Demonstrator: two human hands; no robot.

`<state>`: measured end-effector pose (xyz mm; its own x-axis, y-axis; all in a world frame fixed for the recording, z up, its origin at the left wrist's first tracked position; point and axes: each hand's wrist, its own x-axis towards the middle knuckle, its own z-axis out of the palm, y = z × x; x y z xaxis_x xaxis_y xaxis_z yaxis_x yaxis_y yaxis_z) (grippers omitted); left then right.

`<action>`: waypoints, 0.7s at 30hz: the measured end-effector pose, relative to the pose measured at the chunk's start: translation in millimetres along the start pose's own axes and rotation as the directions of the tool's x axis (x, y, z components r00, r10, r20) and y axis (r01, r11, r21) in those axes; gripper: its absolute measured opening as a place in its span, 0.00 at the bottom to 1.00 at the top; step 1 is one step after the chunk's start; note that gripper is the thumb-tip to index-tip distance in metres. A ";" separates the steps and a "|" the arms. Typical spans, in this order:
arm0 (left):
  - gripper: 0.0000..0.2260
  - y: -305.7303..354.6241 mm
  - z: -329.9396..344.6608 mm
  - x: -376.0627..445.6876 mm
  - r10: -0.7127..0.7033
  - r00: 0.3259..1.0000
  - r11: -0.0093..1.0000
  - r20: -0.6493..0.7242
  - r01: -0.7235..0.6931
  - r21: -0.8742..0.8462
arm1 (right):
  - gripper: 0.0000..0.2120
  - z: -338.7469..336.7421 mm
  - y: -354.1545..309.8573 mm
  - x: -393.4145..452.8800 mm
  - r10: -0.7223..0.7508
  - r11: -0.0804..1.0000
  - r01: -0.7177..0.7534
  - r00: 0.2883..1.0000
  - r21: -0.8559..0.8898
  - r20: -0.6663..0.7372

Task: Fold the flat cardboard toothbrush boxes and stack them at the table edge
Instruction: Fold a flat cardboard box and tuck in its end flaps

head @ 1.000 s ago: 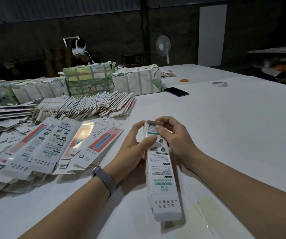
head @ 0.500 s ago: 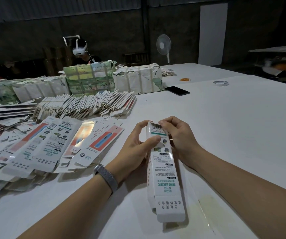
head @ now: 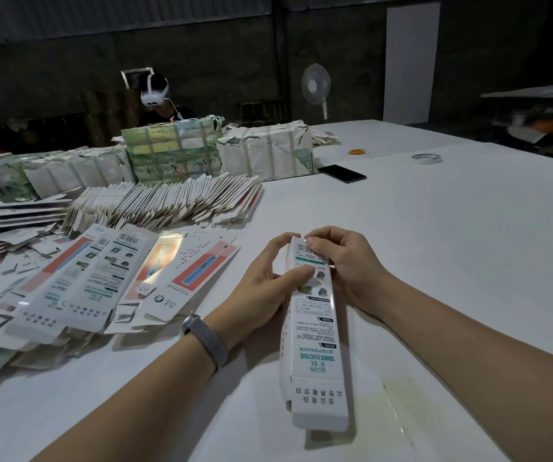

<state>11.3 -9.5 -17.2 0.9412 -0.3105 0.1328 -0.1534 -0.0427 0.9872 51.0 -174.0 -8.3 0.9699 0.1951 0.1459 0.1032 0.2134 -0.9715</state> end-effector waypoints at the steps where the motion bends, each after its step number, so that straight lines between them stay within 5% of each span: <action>1: 0.28 0.4 -0.3 0.0 -0.001 1.000 1.000 -0.002 0.001 0.019 | 0.05 0.4 1.2 -0.6 0.016 1.000 -0.016 1.000 0.013 0.007; 21: 0.30 4.4 0.8 -2.0 -0.026 0.999 0.998 0.020 0.025 0.055 | 0.08 1.9 0.6 -2.2 0.035 0.998 -0.037 0.999 -0.056 -0.030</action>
<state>8.6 -9.7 -13.2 0.9386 -0.3285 0.1054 -0.1464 -0.1026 0.9839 48.5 -172.5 -8.9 0.9792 0.1734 0.1057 0.0795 0.1519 -0.9852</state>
